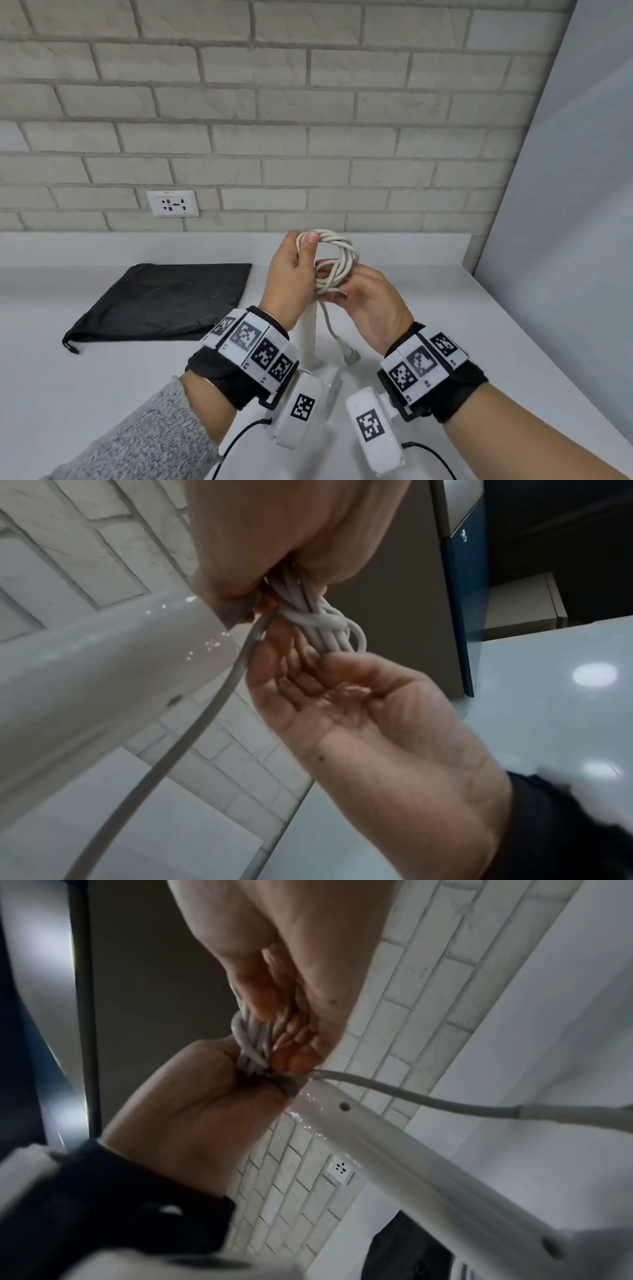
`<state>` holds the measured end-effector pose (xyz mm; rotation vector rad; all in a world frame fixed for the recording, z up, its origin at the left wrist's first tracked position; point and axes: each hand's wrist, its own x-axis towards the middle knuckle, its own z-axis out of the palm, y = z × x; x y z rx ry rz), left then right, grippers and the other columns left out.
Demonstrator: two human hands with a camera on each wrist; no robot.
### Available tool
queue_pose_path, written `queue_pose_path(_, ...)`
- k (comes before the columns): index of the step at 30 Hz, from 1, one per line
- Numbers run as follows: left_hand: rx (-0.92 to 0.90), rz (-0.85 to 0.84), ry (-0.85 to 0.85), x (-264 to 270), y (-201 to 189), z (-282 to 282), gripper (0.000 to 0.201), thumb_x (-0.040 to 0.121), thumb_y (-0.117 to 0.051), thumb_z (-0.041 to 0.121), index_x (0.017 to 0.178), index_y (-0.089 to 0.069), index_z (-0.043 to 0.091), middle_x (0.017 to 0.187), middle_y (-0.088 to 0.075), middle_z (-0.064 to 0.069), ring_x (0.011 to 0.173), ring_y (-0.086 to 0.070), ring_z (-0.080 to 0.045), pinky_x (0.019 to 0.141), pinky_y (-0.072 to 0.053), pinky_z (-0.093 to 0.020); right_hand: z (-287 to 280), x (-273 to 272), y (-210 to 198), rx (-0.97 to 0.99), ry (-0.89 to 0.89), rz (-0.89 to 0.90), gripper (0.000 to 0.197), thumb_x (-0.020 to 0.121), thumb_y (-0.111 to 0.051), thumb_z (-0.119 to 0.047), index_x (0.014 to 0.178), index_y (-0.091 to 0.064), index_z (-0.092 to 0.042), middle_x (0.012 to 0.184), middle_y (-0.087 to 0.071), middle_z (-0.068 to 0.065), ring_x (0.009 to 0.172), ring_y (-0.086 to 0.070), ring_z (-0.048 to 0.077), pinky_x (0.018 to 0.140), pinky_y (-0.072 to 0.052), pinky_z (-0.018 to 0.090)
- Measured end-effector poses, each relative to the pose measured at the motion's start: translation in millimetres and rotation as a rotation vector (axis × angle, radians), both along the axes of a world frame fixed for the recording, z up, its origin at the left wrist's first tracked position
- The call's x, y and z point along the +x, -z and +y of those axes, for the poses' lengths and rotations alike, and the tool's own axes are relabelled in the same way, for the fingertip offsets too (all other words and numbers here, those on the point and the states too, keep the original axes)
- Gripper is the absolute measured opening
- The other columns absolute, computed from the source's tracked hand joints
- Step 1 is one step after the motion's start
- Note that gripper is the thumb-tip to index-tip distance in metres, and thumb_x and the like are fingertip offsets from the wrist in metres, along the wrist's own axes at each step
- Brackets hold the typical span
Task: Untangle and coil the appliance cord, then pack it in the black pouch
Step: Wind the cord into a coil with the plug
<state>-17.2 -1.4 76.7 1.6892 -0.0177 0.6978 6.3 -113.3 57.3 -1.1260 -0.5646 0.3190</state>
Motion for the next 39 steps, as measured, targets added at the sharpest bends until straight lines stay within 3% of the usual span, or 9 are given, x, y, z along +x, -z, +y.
queue_pose_path(4, 0.099, -0.051, -0.042, 7.1, 4.7, -6.7, 0.028, 0.096, -0.04, 0.027, 0.084, -0.048, 0.003, 0.066, -0.046, 0.001, 0.059, -0.046, -0.011, 0.058, -0.039, -0.023, -4.4, -1.1, 2.3, -0.014, -0.003, 0.033, 0.019, 0.079, -0.06, -0.021, 0.09, -0.065, -0.007, 0.083, -0.067, 0.004, 0.077, -0.062, 0.012, 0.071, -0.049, 0.026)
queue_pose_path(11, 0.243, -0.12, -0.067, 12.1, 10.8, -12.1, 0.025, 0.096, -0.04, 0.026, 0.084, -0.048, 0.005, 0.084, -0.055, -0.018, 0.076, -0.053, -0.022, 0.067, -0.04, -0.022, -8.4, 1.9, -1.1, 0.121, -0.082, 0.191, 0.021, 0.082, -0.051, -0.021, 0.071, -0.065, -0.01, 0.066, -0.065, 0.002, 0.07, -0.061, 0.014, 0.073, -0.051, 0.028)
queue_pose_path(14, 0.284, -0.13, -0.079, 13.6, 11.8, -13.3, 0.023, 0.095, -0.041, 0.026, 0.081, -0.046, 0.009, 0.081, -0.054, -0.013, 0.07, -0.05, -0.013, 0.063, -0.037, -0.012, -6.2, 5.2, -11.1, 0.078, -0.055, 0.159, 0.016, 0.083, -0.054, -0.018, 0.088, -0.059, -0.005, 0.061, -0.058, 0.0, 0.063, -0.059, 0.01, 0.067, -0.05, 0.024)
queue_pose_path(18, 0.149, -0.048, -0.011, 15.2, 8.2, -10.4, 0.026, 0.095, -0.042, 0.027, 0.082, -0.048, 0.005, 0.075, -0.054, -0.008, 0.07, -0.051, -0.017, 0.067, -0.044, -0.03, -3.6, 12.3, -8.7, -0.027, 0.041, 0.08, 0.024, 0.089, -0.051, -0.008, 0.111, -0.054, 0.001, 0.087, -0.058, 0.016, 0.078, -0.059, 0.019, 0.071, -0.052, 0.029)
queue_pose_path(20, 0.18, -0.027, -0.004, 14.3, 8.3, -10.8, 0.025, 0.094, -0.044, 0.028, 0.079, -0.046, 0.008, 0.069, -0.05, 0.0, 0.063, -0.047, -0.011, 0.061, -0.04, -0.019, -2.9, 14.0, -6.3, -0.033, 0.031, 0.116, 0.032, 0.087, -0.047, 0.003, 0.119, -0.043, 0.01, 0.091, -0.051, 0.017, 0.076, -0.055, 0.02, 0.067, -0.053, 0.025)
queue_pose_path(26, 0.295, -0.038, -0.161, 19.7, 15.6, -20.0, 0.022, 0.094, -0.045, 0.026, 0.079, -0.04, 0.01, 0.08, -0.051, -0.012, 0.075, -0.048, -0.023, 0.066, -0.032, -0.025, -10.3, 13.2, -14.6, -0.019, -0.139, 0.184, 0.043, 0.078, -0.025, 0.017, 0.095, -0.056, -0.008, 0.073, -0.063, 0.004, 0.068, -0.06, 0.011, 0.061, -0.052, 0.02)
queue_pose_path(32, 0.339, -0.055, -0.181, 18.2, 16.1, -23.9, 0.02, 0.094, -0.045, 0.023, 0.079, -0.038, 0.011, 0.079, -0.044, -0.007, 0.078, -0.043, -0.023, 0.066, -0.027, -0.021, -22.8, 9.8, -19.7, -0.039, -0.229, 0.223, 0.055, 0.074, -0.017, 0.021, 0.1, -0.057, -0.006, 0.08, -0.068, 0.004, 0.074, -0.067, 0.012, 0.069, -0.057, 0.026)
queue_pose_path(35, 0.395, -0.067, -0.191, 16.5, 15.6, -25.4, 0.019, 0.094, -0.044, 0.022, 0.081, -0.037, 0.011, 0.082, -0.042, -0.007, 0.08, -0.039, -0.021, 0.066, -0.023, -0.02, -27.2, 7.3, -16.8, -0.293, -0.106, 0.135, 0.041, 0.08, -0.025, 0.018, 0.1, -0.057, 0.002, 0.084, -0.065, 0.01, 0.077, -0.066, 0.018, 0.074, -0.058, 0.029)
queue_pose_path(39, 0.374, -0.06, -0.216, 19.7, 15.1, -27.7, 0.018, 0.094, -0.044, 0.023, 0.082, -0.038, 0.012, 0.084, -0.042, -0.007, 0.082, -0.038, -0.022, 0.067, -0.024, -0.02, -34.4, 2.3, -8.3, -0.401, 0.199, 0.096, 0.02, 0.086, -0.045, 0.004, 0.07, -0.054, -0.003, 0.071, -0.06, 0.009, 0.059, -0.06, 0.018, 0.055, -0.054, 0.022)
